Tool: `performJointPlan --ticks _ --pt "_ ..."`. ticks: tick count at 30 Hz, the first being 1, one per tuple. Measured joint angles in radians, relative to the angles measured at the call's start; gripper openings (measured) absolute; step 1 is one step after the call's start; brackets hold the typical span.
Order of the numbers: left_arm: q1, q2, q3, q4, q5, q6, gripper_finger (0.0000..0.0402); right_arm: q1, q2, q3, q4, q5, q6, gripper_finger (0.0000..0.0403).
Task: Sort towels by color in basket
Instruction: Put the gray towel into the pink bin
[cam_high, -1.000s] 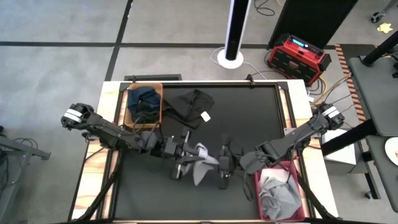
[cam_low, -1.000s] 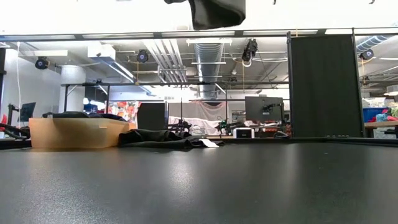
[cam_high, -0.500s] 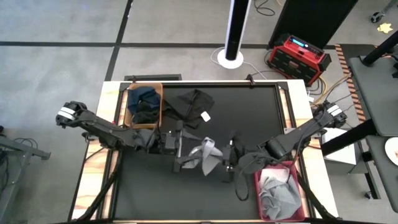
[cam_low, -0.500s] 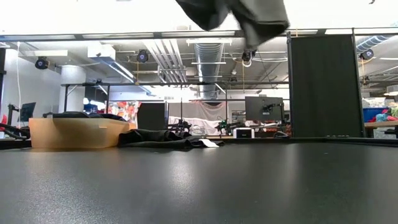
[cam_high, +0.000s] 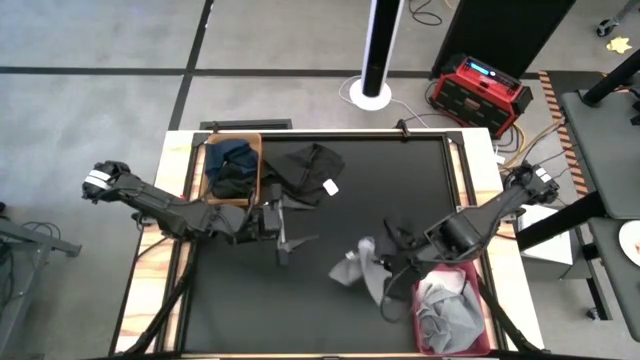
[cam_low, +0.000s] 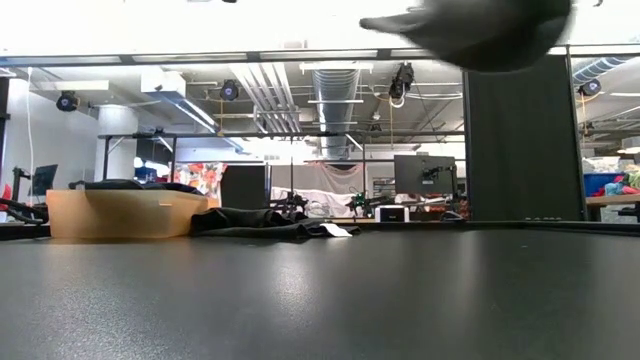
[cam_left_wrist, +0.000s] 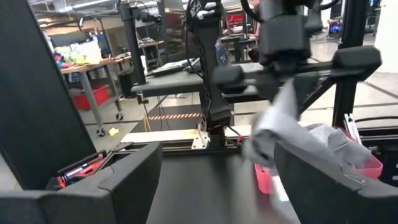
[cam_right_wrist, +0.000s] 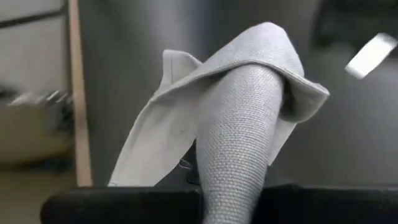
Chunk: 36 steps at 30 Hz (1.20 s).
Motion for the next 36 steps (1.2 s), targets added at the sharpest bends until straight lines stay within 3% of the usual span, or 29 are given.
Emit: performJointPlan --ticks 6,9,16,27,36 --pt "0.000 0.006 0.000 0.000 -0.003 0.005 0.0288 0.045 0.000 0.007 -0.080 -0.266 0.110 0.0013" --pt "0.000 0.008 0.000 -0.002 -0.003 0.007 0.0287 0.083 0.000 0.007 -0.150 -0.338 0.132 0.0013" --pt "0.000 0.008 0.000 -0.019 -0.003 0.007 0.0287 0.187 0.013 0.000 -0.555 -0.344 0.454 0.0013" --pt "0.000 0.009 -0.001 -0.034 -0.043 0.008 0.0287 0.274 0.019 -0.093 -0.540 -0.446 0.776 0.0013" --pt "0.000 0.009 -0.002 -0.039 -0.045 0.008 0.0287 0.278 0.090 -0.192 -0.416 -0.401 0.679 0.0012"
